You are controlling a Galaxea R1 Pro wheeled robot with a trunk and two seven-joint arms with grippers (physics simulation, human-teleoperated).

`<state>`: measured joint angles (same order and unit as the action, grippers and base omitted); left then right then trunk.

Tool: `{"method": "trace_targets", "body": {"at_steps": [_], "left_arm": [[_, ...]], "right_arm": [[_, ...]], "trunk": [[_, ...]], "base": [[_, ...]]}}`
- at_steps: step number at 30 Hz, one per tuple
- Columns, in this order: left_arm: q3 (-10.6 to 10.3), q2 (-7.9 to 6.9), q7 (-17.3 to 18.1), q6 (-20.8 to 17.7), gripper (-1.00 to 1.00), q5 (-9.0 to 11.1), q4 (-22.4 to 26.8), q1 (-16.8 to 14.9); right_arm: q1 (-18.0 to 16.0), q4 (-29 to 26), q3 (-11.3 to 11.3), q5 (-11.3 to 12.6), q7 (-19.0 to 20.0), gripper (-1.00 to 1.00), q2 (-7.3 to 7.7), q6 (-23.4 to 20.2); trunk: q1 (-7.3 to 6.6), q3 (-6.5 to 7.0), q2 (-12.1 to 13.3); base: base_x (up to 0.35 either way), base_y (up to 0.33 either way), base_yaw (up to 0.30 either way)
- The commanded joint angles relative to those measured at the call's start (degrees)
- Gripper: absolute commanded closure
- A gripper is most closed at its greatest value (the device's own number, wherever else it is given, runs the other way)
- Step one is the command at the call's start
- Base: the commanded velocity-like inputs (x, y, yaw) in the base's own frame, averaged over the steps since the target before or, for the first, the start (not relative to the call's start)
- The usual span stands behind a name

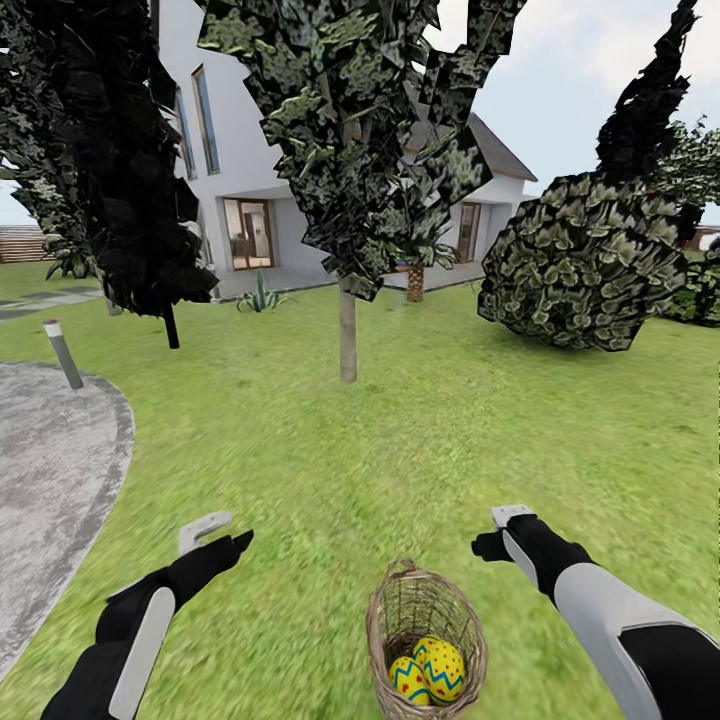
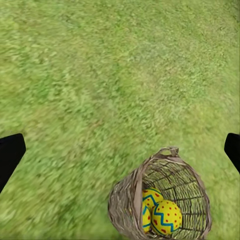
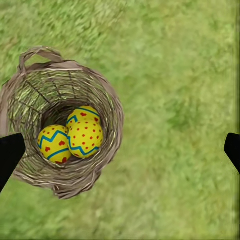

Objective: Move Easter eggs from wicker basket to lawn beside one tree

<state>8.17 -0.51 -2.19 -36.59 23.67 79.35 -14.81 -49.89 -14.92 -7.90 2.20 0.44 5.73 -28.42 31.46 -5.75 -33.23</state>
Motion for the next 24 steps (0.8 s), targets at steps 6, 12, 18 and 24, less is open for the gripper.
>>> {"method": "trace_targets", "body": {"at_steps": [6,12,18,24], "left_arm": [[2.6,0.12,-0.3,-0.2,-1.00,0.5,0.1,-0.1],[3.1,0.13,-0.3,-0.1,-1.00,0.5,0.9,-0.1],[3.2,0.07,-0.3,-0.1,-1.00,0.5,1.2,0.0],[3.3,0.07,-0.3,-0.2,-1.00,0.6,1.2,-0.1]], "right_arm": [[0.0,0.0,-0.6,0.1,0.2,-1.00,0.07,-0.2],[0.0,0.0,-0.4,0.4,0.2,-1.00,0.06,-0.3],[0.0,-0.1,-0.3,0.6,0.5,-1.00,-0.04,-0.5],[0.0,-0.1,-0.2,0.6,1.0,-1.00,-0.02,-0.5]], "trunk": [[1.35,-1.20,-2.5],[2.67,-2.27,-4.9],[3.98,-3.35,-7.3],[5.30,-4.43,-9.7]], "base": [[0.000,-0.122,0.000],[0.000,-0.006,0.000],[0.000,0.000,0.000],[0.000,0.000,0.000]]}}
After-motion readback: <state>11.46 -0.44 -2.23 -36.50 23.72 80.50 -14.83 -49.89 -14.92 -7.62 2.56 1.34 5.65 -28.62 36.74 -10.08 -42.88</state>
